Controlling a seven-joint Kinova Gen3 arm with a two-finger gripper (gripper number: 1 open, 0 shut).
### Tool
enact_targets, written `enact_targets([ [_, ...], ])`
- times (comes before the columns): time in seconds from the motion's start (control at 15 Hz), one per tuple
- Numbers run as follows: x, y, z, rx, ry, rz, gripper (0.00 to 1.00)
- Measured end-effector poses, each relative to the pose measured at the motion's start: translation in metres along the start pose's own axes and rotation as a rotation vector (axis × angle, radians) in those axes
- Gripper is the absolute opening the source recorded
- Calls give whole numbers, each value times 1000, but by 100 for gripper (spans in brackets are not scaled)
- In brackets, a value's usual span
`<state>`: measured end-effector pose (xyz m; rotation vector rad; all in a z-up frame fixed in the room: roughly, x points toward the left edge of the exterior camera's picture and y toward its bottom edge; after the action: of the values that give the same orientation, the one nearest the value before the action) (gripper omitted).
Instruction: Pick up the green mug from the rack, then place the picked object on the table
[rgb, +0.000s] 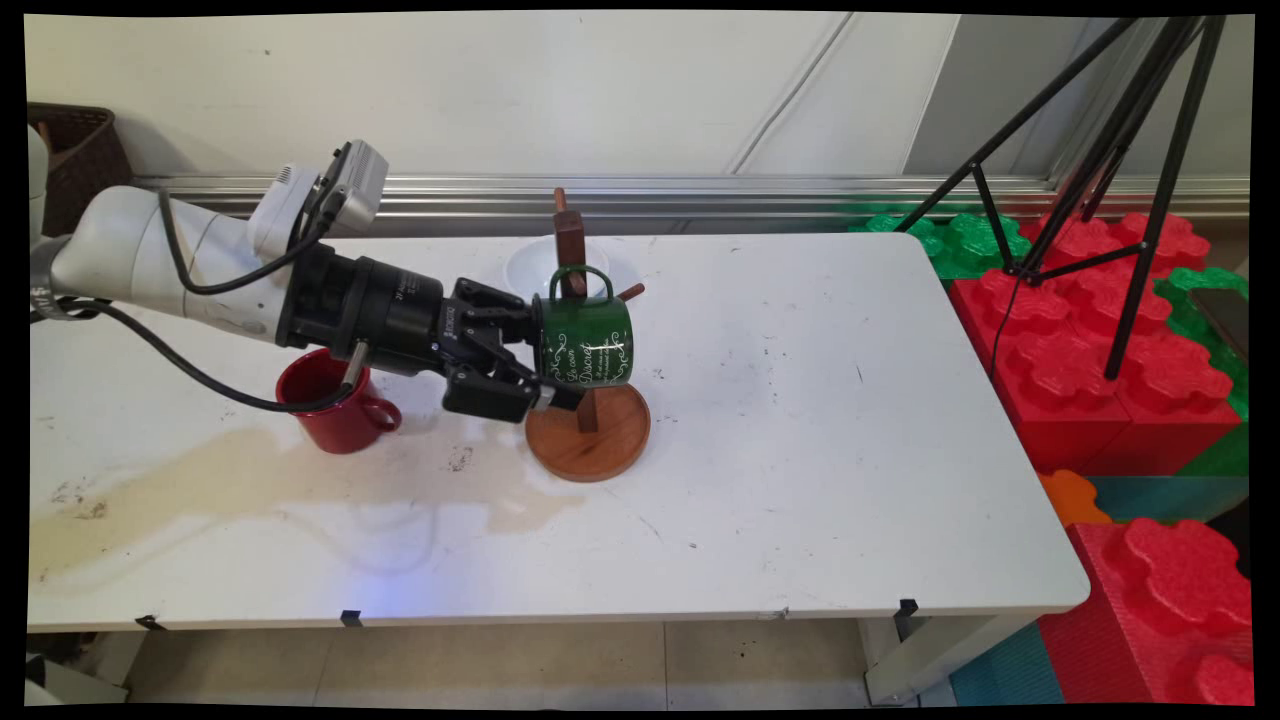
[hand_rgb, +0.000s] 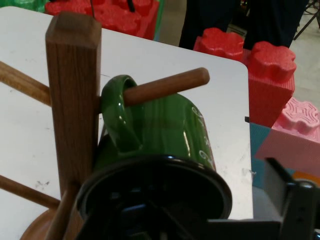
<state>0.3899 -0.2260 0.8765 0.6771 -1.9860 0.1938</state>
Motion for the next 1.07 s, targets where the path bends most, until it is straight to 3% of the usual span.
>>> enact_targets([
  [1.07,1,3,-3,-6,16,-13,0],
])
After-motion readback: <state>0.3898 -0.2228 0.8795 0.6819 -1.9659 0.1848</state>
